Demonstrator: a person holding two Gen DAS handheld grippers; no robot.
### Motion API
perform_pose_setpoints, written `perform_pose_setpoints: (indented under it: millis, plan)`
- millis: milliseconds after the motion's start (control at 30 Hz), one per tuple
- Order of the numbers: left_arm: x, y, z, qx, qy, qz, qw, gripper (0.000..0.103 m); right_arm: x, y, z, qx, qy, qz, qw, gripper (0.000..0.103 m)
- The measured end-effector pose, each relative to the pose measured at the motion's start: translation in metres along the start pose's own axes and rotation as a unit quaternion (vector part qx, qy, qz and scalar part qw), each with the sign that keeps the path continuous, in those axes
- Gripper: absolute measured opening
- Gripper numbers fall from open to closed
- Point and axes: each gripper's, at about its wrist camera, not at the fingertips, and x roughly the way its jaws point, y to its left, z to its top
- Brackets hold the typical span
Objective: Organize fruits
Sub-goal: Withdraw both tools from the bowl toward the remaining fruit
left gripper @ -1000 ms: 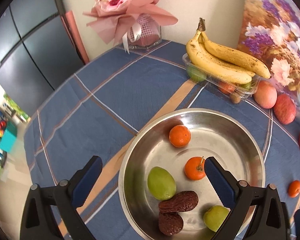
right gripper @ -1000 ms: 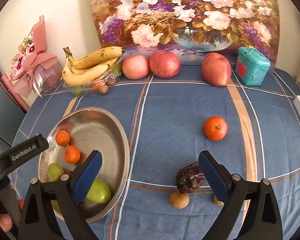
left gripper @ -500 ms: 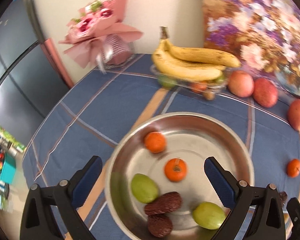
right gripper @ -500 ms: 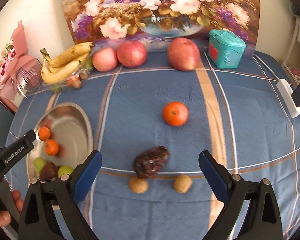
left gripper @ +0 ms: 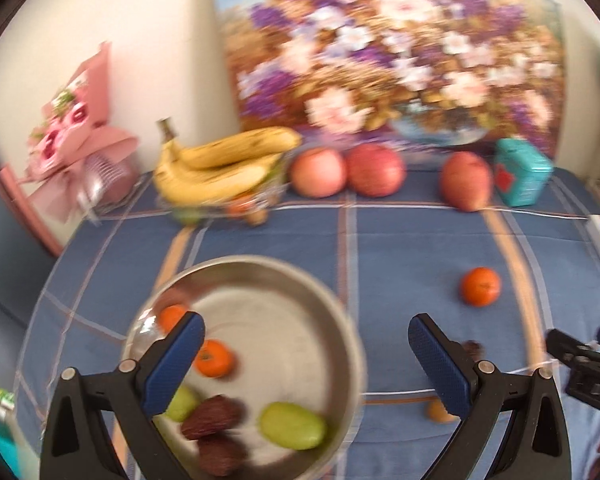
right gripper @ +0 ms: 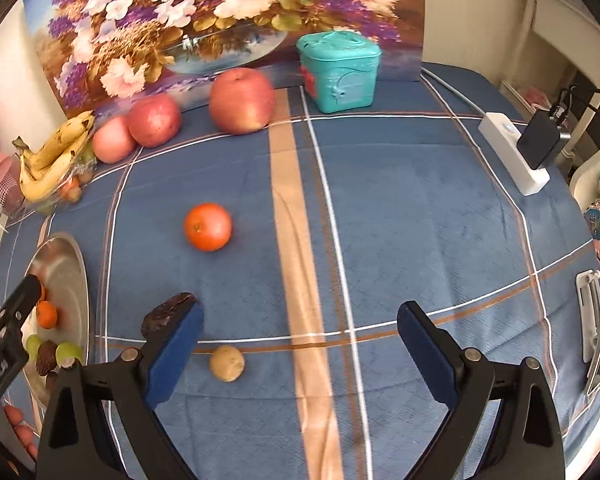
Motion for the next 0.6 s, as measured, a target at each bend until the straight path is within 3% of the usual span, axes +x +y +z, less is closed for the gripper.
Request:
perform_pose_setpoints:
  millis: [233, 400, 600]
  plan:
    - [-0.008, -0.029, 0.003, 0.002, 0.005, -0.1, 0.995, 0.103, -0.004, 0.001, -0.007, -0.016, 0.001, 0.015, 1.0, 0.097]
    - [-0.008, -0.044, -0.001, 0.018, 0.026, -0.117, 0.9927, 0.103, -0.002, 0.009, -0.014, -0.058, 0.003, 0.002, 0.998, 0.097]
    - [-0.008, -0.05, -0.006, 0.009, 0.04, -0.15, 0.9878, 0.103, 0.005, 0.02, -0.019, -0.091, 0.015, 0.008, 0.996, 0.083]
